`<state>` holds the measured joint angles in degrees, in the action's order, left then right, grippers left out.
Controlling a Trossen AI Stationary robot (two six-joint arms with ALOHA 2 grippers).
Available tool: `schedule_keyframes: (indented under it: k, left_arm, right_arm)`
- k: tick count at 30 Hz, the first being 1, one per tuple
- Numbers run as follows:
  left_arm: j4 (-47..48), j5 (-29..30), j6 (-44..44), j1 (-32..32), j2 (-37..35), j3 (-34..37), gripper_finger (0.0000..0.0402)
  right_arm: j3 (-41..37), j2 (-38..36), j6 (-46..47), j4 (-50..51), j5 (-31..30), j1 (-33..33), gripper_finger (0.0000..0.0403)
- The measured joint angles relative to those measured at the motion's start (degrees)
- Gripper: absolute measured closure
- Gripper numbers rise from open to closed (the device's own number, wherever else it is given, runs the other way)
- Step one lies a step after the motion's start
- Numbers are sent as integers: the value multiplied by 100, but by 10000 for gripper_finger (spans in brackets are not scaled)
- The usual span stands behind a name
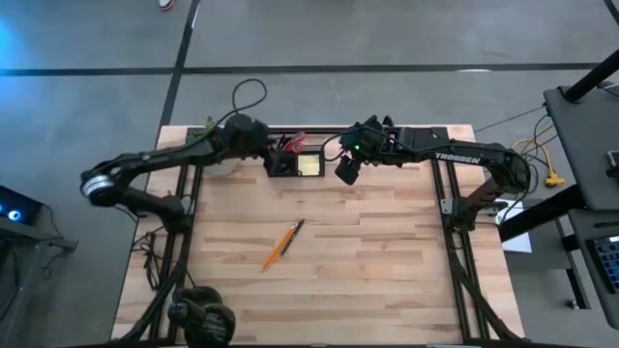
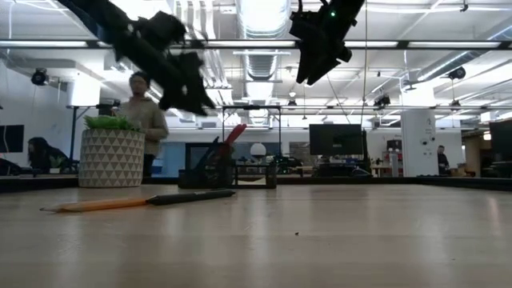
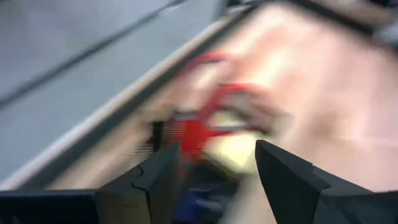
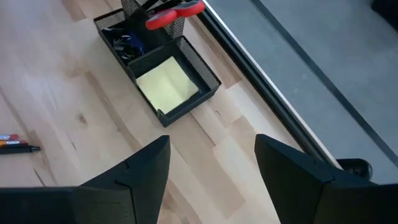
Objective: Pick and place office supplies into organizer
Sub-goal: Put the top pencil into the top left section of the black desk organizer
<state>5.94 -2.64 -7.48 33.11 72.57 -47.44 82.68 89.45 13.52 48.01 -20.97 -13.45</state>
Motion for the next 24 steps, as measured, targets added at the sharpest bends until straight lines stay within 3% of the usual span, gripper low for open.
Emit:
schedule_keyframes:
  k: [6, 8, 11, 16, 24]
  left_arm:
    - [1686, -1135, -759, -995, -784, 215, 232]
    - [1936, -1151, -1047, -1569, -788, 285, 241]
    - [2085, -603, -1382, -2308, -791, 258, 248]
    - [2087, -409, -2202, -3168, -221, 256, 249]
    - [1982, -520, -3229, -3715, 1163, 113, 249]
  right_arm:
    - [2, 0, -1, 246, 20, 0, 172]
    - [2, 0, -2, 247, 20, 0, 172]
    - [2, 0, -31, 241, 24, -16, 172]
    - [2, -2, -59, 237, 25, -46, 172]
    - [2, -2, -67, 253, 40, -48, 172]
